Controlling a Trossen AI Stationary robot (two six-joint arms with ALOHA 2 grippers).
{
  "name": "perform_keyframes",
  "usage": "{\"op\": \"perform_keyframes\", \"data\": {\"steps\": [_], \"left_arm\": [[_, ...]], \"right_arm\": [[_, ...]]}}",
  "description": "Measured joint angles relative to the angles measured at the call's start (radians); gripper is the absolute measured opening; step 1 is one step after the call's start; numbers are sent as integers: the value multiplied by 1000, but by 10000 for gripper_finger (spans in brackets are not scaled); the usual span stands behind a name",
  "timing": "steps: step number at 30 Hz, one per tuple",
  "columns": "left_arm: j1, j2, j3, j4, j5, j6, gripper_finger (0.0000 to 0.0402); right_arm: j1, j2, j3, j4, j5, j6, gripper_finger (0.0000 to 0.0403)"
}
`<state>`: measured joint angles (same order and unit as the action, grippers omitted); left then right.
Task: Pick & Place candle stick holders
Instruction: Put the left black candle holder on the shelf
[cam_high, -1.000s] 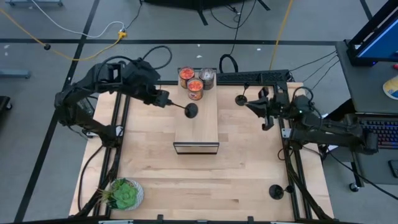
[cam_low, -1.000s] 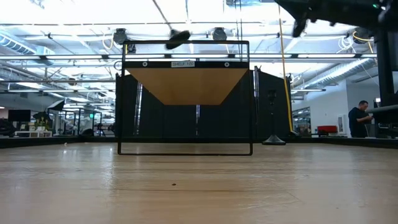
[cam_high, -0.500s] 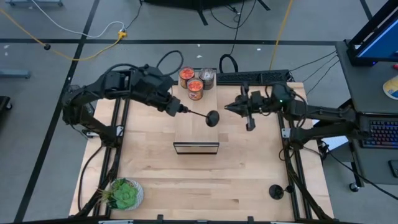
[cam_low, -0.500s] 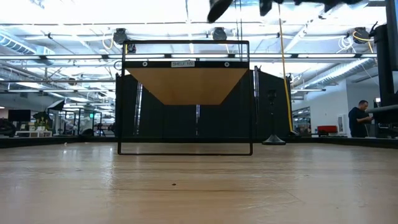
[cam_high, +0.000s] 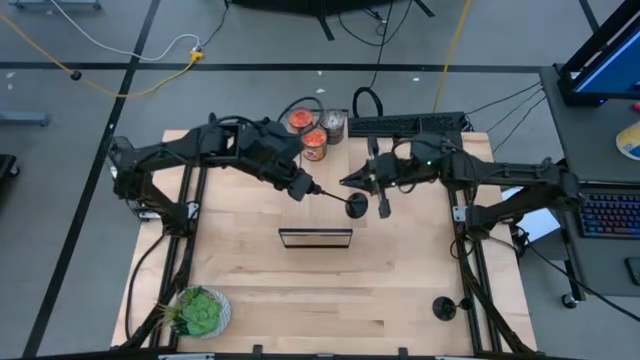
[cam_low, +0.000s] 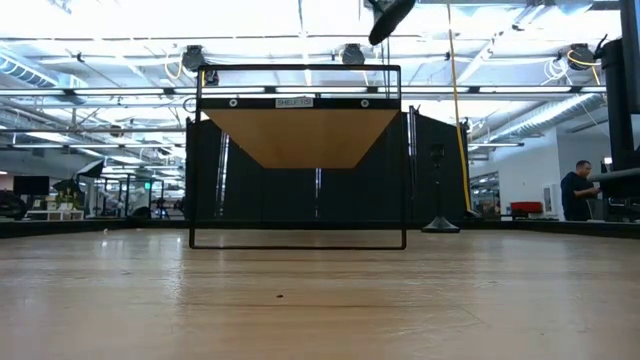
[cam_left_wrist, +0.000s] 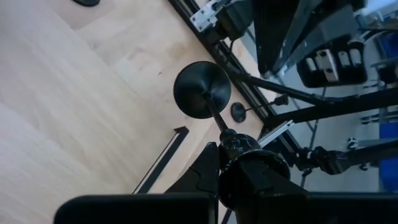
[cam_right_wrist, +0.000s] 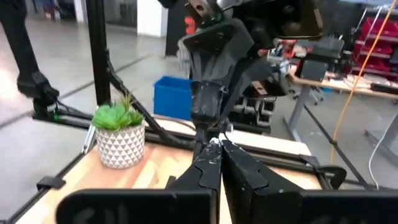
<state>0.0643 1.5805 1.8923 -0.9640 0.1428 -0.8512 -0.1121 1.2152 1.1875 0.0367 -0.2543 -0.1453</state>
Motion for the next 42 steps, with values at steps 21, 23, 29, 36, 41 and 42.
{"op": "perform_keyframes", "data": {"steps": [21,23,29,36,41,42], "left_arm": [[3,74,0,57,-46,28,14],[5,78,0,50,-46,34,14],[14,90,0,111,-47,45,14],[8,89,0,130,-65,48,14],[-4,102,0,181,-66,48,14],[-8,107,0,190,-65,48,14]], "right_arm": [[115,36,127,-238,229,56,153],[120,36,127,-263,230,58,165],[123,36,127,-308,248,81,184],[122,36,126,-334,308,81,185],[123,51,126,-340,306,97,184],[123,58,126,-346,306,103,184]]}}
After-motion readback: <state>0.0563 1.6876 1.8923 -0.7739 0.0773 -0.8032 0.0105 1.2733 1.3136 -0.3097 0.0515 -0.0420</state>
